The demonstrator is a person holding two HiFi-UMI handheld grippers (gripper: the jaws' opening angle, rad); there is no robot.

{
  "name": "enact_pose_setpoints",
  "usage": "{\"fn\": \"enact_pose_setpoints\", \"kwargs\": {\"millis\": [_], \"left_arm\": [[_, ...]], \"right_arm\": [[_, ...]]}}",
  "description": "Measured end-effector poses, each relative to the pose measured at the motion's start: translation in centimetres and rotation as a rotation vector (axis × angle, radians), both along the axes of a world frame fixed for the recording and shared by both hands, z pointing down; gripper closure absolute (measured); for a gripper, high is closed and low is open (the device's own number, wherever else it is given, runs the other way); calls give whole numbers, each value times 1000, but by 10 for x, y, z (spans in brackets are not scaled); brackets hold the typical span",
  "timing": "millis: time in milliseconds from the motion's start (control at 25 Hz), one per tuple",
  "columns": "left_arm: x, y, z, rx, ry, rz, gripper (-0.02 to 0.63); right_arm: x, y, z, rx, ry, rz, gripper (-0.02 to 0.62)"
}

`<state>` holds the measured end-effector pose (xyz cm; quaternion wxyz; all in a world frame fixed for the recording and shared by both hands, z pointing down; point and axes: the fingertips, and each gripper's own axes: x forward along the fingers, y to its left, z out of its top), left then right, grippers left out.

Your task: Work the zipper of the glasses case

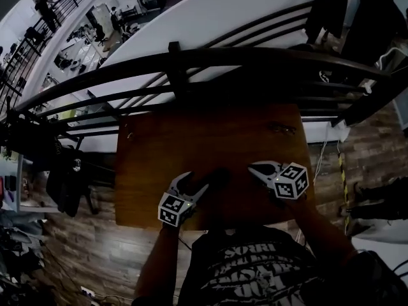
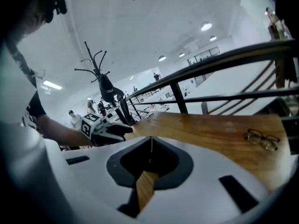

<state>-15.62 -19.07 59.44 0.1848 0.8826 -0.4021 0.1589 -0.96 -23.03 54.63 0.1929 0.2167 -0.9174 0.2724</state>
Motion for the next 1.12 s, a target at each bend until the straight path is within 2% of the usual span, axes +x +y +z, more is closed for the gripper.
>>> {"fn": "enact_pose_setpoints", "kwargs": {"millis": [80, 120, 160, 280, 360, 480, 560, 760, 960, 1120], "left_arm": [[-8, -3, -24, 47, 2, -91, 355], [-11, -4, -36, 74, 6, -136, 412], [-13, -5, -49, 101, 23, -180, 465], [-16, -8, -80, 151, 114, -306, 536], [-20, -11, -91, 173, 136, -382, 598], [-25, -21, -108, 248, 110, -446, 600], [-28, -28, -120, 295, 89, -465, 600], [-26, -50, -148, 370, 78, -464, 600], [-24, -63, -157, 378, 65, -469, 600], [-26, -58, -154, 365, 72, -482, 600]], "right_arm": [[0, -4, -18, 108, 7, 28, 595], [0, -5, -26, 158, 7, 41, 595], [0, -5, -34, 205, 7, 55, 595], [2, -4, -53, 319, -7, 107, 597], [7, -7, -62, 378, -27, 164, 597], [21, -18, -72, 447, -55, 268, 597], [27, -26, -79, 480, -65, 300, 597], [14, -35, -97, 538, -66, 270, 597], [-11, -39, -113, 595, -66, 226, 597], [-14, -39, -112, 592, -53, 230, 597]]}}
